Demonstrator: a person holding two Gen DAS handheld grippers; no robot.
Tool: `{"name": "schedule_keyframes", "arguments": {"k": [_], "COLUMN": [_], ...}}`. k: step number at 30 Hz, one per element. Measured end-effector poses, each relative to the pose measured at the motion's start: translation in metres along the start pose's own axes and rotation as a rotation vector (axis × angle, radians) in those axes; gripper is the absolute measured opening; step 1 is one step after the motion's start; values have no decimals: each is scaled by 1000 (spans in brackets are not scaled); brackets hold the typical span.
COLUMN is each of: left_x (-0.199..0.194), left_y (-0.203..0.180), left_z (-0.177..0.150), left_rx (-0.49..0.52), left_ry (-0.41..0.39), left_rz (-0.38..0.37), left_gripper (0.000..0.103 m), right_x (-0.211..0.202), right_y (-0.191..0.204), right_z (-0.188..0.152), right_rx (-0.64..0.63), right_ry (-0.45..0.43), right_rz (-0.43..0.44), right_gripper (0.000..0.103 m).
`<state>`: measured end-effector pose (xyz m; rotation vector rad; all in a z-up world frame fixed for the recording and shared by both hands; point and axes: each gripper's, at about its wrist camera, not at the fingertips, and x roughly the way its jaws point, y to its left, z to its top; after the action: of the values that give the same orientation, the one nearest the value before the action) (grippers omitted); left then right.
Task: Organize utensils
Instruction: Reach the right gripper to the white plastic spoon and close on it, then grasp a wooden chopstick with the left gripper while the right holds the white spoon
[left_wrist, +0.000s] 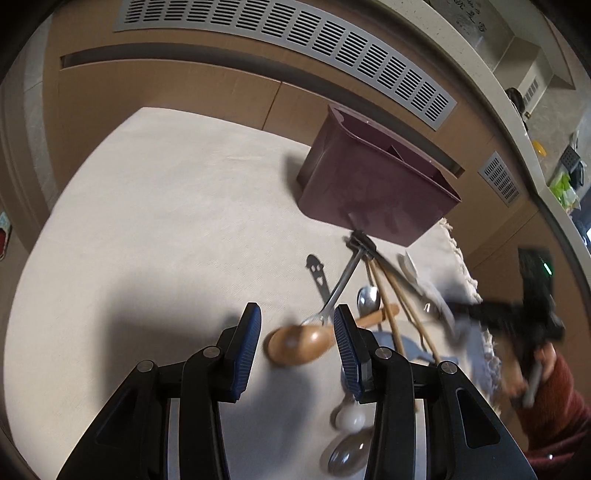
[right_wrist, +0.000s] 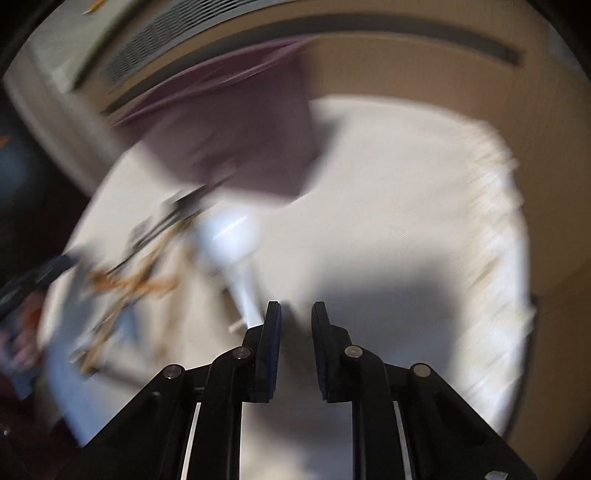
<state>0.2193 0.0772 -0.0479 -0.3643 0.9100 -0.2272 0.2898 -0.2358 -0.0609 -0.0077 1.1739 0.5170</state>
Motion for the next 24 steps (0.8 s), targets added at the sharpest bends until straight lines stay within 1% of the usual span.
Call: {"name": "schedule_keyframes", "arguments": {"k": [1, 2, 3, 4, 5, 6, 7, 9, 10, 11, 12, 15, 16, 18, 19, 20, 21, 22, 24], "left_x": [4, 6, 7, 8, 7, 6, 2, -3, -7, -9, -10, -14, -16, -19, -20, -22, -23, -24, -25], "left_y": [1, 1, 2, 1, 2, 2, 5, 9, 14, 17, 21, 33, 36, 38, 37, 37, 37, 37, 39], "left_z": [2, 2, 3, 2, 1, -1, -3, -7, -9, -9, -10, -10, -9, -8, -9, -9, -9, -10, -12], "left_rx": [-9, -16, -24, -26, -25, -21, -17, -18, -24, -29, -36, -66, -70, -61, -54, -38, -27, -17, -21], "left_ry": [6, 10, 14, 16, 16, 15, 9, 0, -8, -13, -19, -33, -40, -53, -57, -62, -66, -70, -62], "left_rz": [-11, -16, -24, -24, -22, -17, -10, 11, 27, 35, 41, 50, 57, 87, 102, 130, 147, 156, 130], "left_gripper": [42, 42, 42, 42, 42, 42, 42, 42, 42, 42, 42, 42, 42, 42, 42, 42, 42, 42, 42], "right_x": [0, -1, -5, -7, -8, -6, -1, 4, 7, 5, 7, 14, 23, 31, 32, 32, 36, 41, 54], "right_y": [18, 30, 44, 54, 59, 63, 61, 49, 41, 35, 27, 17, 18, 21, 29, 33, 41, 53, 69], "right_z": [-8, -10, -12, -11, -10, -6, 6, 23, 31, 34, 40, 46, 39, 52, 55, 57, 60, 64, 69], "right_rx": [-44, -81, -132, -183, -212, -225, -202, -98, -8, 47, 143, 326, 369, 405, 390, 374, 343, 280, 175], "right_ry": [34, 47, 41, 20, 4, -17, -24, -28, -44, -56, -79, -119, -118, -106, -125, -123, -108, -99, -74], "right_rz": [67, 92, 91, 66, 38, -13, -40, -46, -37, -32, -23, -5, -12, -64, -114, -152, -203, -268, -367], "right_gripper": [17, 17, 20, 22, 27, 33, 34, 34, 34, 34, 34, 34, 34, 35, 35, 35, 37, 39, 40]}}
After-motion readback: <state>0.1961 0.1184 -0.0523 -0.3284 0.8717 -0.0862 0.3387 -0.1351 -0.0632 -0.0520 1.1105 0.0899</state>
